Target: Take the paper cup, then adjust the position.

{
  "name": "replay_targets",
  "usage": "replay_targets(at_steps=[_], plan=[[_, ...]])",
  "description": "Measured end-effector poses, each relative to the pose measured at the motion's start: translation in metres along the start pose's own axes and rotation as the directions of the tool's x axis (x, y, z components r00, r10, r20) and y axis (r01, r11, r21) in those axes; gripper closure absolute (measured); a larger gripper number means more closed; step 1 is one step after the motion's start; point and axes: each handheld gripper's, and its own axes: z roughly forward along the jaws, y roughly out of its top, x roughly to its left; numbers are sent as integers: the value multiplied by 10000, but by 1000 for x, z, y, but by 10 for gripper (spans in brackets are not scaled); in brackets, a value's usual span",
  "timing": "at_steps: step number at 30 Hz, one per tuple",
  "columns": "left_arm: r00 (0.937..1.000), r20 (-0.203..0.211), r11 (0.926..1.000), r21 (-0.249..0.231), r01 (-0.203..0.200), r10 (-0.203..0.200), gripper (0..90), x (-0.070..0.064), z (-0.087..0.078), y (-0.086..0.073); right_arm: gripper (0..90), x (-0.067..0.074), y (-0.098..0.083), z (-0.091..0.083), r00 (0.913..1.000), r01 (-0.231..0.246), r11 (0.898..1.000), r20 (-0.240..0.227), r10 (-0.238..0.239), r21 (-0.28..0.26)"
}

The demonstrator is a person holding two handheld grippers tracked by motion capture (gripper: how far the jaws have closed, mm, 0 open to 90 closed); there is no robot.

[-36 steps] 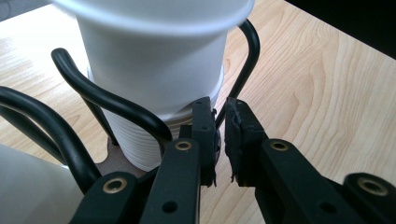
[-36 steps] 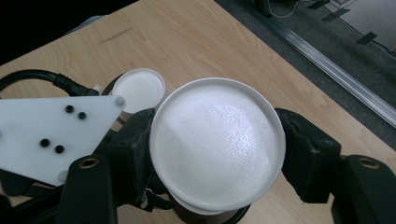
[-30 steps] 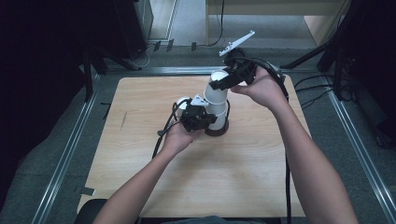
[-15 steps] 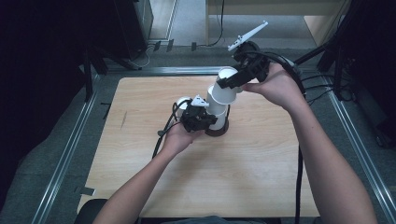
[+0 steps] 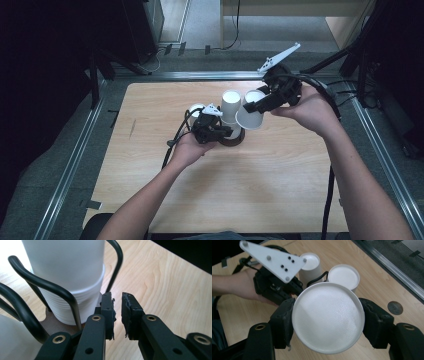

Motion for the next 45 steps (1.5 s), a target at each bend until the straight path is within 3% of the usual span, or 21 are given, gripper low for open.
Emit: replay_targets(at_steps=[4, 9, 13, 24, 34, 38, 40, 42, 45], plan=[[9995, 148, 9994, 188, -281, 279, 756, -3, -4, -3, 335, 4, -13, 4, 9999, 82, 9999, -102, -80, 137], [9974, 702, 9993, 301, -201, 179, 641, -3, -11, -8, 334, 13, -32, 9, 9995, 98, 9999, -310, -94, 140], [9960, 727, 9980, 309, -551, 528, 562, -5, -17, -16, 334, 19, -50, 18, 9989, 162, 9998, -445, -157, 121], [9873, 1020, 9921, 173, -1242, 1219, 442, -6, -28, -31, 333, 23, -78, 35, 9981, 74, 9998, -620, -63, 170], [9845, 1070, 9902, 7, -1400, 1391, 389, 0, -41, -48, 333, 26, -100, 61, 9965, 147, 9997, -825, -130, 207], [9840, 1216, 9906, 264, -1343, 1302, 384, 3, -42, -50, 333, 28, -106, 70, 9952, 97, 9996, -972, -71, 260], [9802, 1378, 9885, 312, -1481, 1425, 376, 3, -41, -52, 333, 29, -108, 75, 9950, 138, 9995, -998, -109, 285], [9676, 1805, 9824, 278, -1847, 1768, 383, 2, -40, -57, 333, 32, -112, 83, 9935, 163, 9994, -1135, -128, 299], [9655, 1969, 9809, 589, -1852, 1705, 367, 2, -38, -59, 333, 34, -114, 89, 9926, 187, 9994, -1206, -150, 295]])
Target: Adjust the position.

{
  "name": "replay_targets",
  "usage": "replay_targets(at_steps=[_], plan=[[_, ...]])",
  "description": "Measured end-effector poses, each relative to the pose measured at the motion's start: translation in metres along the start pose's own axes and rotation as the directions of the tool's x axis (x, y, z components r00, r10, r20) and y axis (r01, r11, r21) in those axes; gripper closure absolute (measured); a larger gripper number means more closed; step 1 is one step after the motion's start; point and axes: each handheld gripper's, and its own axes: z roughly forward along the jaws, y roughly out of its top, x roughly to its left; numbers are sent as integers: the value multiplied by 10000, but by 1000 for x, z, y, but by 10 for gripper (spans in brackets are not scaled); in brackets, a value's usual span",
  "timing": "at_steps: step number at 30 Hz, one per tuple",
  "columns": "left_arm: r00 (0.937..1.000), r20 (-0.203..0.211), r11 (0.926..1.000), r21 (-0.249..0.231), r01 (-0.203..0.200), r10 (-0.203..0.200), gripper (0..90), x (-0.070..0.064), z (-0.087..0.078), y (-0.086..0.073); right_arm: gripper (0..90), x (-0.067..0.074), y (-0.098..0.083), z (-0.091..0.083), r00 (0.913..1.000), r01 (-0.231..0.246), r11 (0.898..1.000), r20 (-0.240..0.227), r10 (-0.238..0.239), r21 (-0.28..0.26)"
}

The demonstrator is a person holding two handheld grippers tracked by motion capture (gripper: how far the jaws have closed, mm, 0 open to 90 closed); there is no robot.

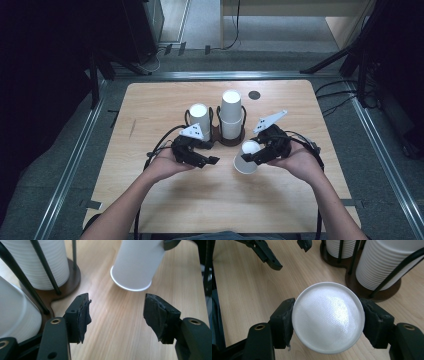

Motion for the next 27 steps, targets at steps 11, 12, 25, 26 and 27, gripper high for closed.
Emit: replay_targets(at_steps=[11, 12, 25, 26, 27], plan=[[9990, 431, 9995, 292, -103, 90, 100, 0, 10, -5, 334, 4, -4, 21, 9995, 31, 9999, -304, -36, -143], [9991, 422, 9995, 300, -80, 67, 98, 1, 11, -5, 334, 4, -4, 22, 9993, 42, 9998, -361, -49, -199], [9986, 455, 9996, -61, -285, 287, 96, -2, 17, -7, 333, 9, 17, 38, 9953, -42, 9965, -968, -39, -836], [9985, 479, 9996, -75, -265, 269, 97, -2, 17, -8, 333, 10, 19, 39, 9946, -19, 9962, -1033, -71, -869], [9985, 493, 9997, -109, -236, 241, 97, -2, 18, -9, 333, 11, 21, 39, 9944, 80, 9961, -1043, -172, -877]])
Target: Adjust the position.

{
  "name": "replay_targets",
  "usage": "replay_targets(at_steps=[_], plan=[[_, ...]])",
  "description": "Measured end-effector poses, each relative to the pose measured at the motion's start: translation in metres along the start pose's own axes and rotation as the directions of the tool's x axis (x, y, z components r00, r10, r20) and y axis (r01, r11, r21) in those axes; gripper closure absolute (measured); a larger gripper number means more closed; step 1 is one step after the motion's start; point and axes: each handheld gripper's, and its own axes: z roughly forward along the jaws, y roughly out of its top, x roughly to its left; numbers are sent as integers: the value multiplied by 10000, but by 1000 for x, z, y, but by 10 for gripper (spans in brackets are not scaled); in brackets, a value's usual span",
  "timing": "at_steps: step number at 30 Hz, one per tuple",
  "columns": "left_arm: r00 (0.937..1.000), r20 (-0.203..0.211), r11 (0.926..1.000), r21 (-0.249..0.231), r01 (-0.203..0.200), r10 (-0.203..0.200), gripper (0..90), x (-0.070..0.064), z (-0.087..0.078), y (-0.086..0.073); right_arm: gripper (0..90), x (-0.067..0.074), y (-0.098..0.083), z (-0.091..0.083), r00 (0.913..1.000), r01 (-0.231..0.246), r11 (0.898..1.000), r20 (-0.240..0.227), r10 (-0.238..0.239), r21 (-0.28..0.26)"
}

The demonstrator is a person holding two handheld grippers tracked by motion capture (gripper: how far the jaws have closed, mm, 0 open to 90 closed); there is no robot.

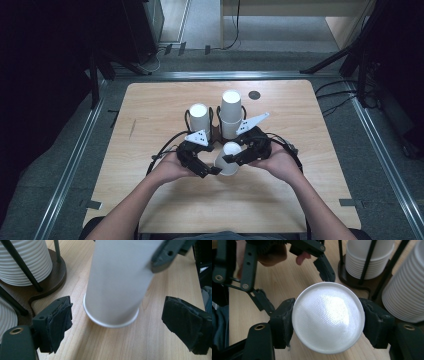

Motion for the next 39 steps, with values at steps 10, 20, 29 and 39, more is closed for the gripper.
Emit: replay_targets(at_steps=[10, 20, 29, 39], plan=[[9996, -43, 9995, -113, -292, 292, 100, -7, 7, 2, 333, 11, 14, -3, 9987, 180, 9987, -471, -202, -475], [9960, -140, 9954, -361, -892, 887, 251, -10, 4, 2, 335, 10, 14, -6, 9973, 94, 9973, -722, -147, -724], [9959, 129, 9952, 387, -898, 893, 339, -11, 5, 7, 305, 10, 10, -4, 9956, 543, 9978, -744, -571, -391], [9968, -11, 9954, 530, -796, 798, 337, -4, -16, 12, 247, 6, -5, -9, 9952, 786, 9963, -562, -805, -339]])
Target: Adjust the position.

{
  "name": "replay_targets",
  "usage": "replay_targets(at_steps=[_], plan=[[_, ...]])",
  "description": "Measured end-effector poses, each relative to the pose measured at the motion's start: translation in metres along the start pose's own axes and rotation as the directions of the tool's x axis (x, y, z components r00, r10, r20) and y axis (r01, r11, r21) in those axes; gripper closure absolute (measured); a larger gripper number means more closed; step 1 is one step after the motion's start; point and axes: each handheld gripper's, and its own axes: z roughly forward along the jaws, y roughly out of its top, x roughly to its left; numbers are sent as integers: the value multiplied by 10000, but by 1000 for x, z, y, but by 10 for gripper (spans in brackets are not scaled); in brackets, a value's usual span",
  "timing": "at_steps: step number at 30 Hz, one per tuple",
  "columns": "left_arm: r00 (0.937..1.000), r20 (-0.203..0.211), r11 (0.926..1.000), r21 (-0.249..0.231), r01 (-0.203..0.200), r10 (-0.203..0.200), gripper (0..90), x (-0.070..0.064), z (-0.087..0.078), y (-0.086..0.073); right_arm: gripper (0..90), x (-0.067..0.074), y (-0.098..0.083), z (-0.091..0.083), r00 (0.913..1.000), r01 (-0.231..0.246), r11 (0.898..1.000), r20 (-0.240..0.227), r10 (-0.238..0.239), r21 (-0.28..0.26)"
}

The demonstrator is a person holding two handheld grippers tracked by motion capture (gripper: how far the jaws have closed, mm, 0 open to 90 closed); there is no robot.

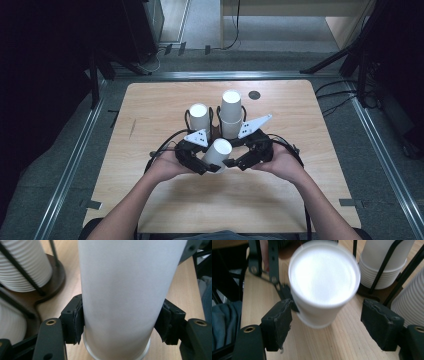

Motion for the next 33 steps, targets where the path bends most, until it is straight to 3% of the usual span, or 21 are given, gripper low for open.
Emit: replay_targets(at_steps=[9, 14, 17, 27, 29, 33], plan=[[9996, -244, 9985, 532, -114, 127, 335, 6, -12, 6, 247, -1, -13, 4, 10000, -21, 9995, -61, 23, 311], [10000, 53, 9927, 1205, -17, 11, 332, 11, -14, 11, 244, 1, -18, 9, 9998, -135, 9990, 135, 129, 428], [10000, 95, 9914, 1307, -33, 21, 332, 12, -13, 14, 244, 2, -20, 10, 9998, -145, 9984, 170, 136, 538], [9984, -45, 9788, 1977, -545, 565, 332, 14, -4, 20, 247, -1, -25, 8, 9997, -206, 9989, 126, 201, 427], [9977, -45, 9723, 2248, -644, 672, 332, 13, 1, 19, 249, -1, -25, 8, 9999, -128, 9992, 120, 123, 390], [9965, 62, 9660, 2452, -819, 830, 331, 11, 5, 19, 252, -2, -24, 8, 9999, -91, 9995, 115, 88, 302]])
